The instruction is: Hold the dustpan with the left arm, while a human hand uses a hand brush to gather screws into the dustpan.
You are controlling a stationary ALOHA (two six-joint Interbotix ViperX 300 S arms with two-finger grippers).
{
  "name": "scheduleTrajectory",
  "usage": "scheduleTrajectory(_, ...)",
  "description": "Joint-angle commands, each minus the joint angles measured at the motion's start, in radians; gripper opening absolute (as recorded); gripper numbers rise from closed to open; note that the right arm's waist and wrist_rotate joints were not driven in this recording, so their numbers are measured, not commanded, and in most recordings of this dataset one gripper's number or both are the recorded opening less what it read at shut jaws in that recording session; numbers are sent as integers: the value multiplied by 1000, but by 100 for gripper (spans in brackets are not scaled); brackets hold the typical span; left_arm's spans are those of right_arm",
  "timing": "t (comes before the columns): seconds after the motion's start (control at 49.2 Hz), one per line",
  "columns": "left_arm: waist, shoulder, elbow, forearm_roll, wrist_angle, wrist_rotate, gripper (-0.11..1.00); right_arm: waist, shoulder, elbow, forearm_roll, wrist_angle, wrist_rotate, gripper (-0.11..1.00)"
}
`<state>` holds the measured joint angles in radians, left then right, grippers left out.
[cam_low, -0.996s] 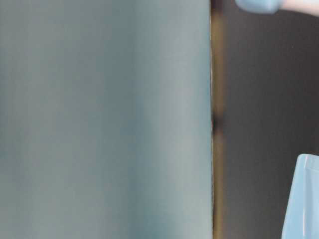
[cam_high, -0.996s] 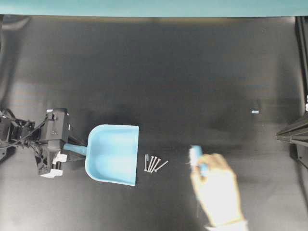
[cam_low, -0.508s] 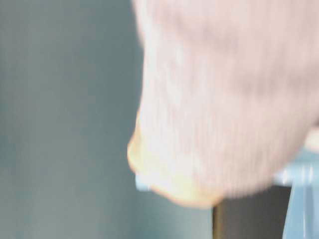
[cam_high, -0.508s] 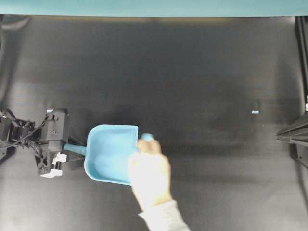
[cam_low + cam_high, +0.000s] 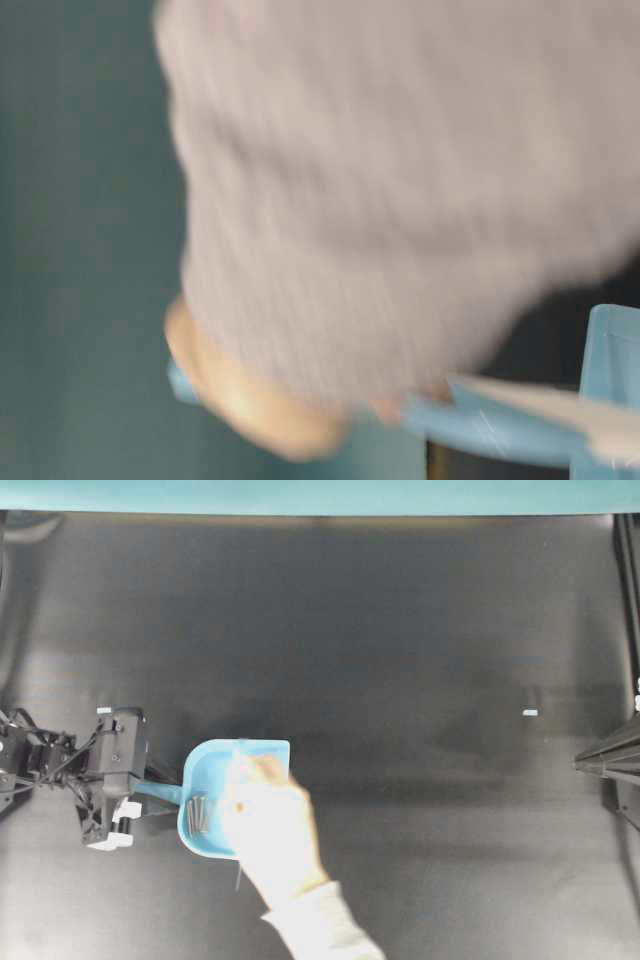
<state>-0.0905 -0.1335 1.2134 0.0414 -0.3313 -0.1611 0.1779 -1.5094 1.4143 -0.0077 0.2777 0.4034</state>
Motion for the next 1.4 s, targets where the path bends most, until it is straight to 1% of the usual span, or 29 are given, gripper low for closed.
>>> scheduleTrajectory(0.0,11,-2,11,3,-75,5,31,0,5,-6,-2,-9,0,0)
scheduleTrajectory(0.203,38,-12,100,3,-396,17,31,0,5,-6,-2,-9,0,0)
scheduleTrajectory(0.285,51,-11,117,3,-460,18,31,0,5,-6,-2,-9,0,0)
scheduleTrajectory(0.508,54,-6,103,3,-468,41,31,0,5,-6,-2,-9,0,0)
scheduleTrajectory(0.793,54,-15,101,3,-486,46,31,0,5,-5,-2,-9,2,0)
scheduleTrajectory(0.955,54,-18,100,3,-482,60,31,2,5,-5,-2,-9,0,0)
scheduleTrajectory(1.382,60,-34,81,3,-454,58,31,0,5,-6,-2,-9,0,0)
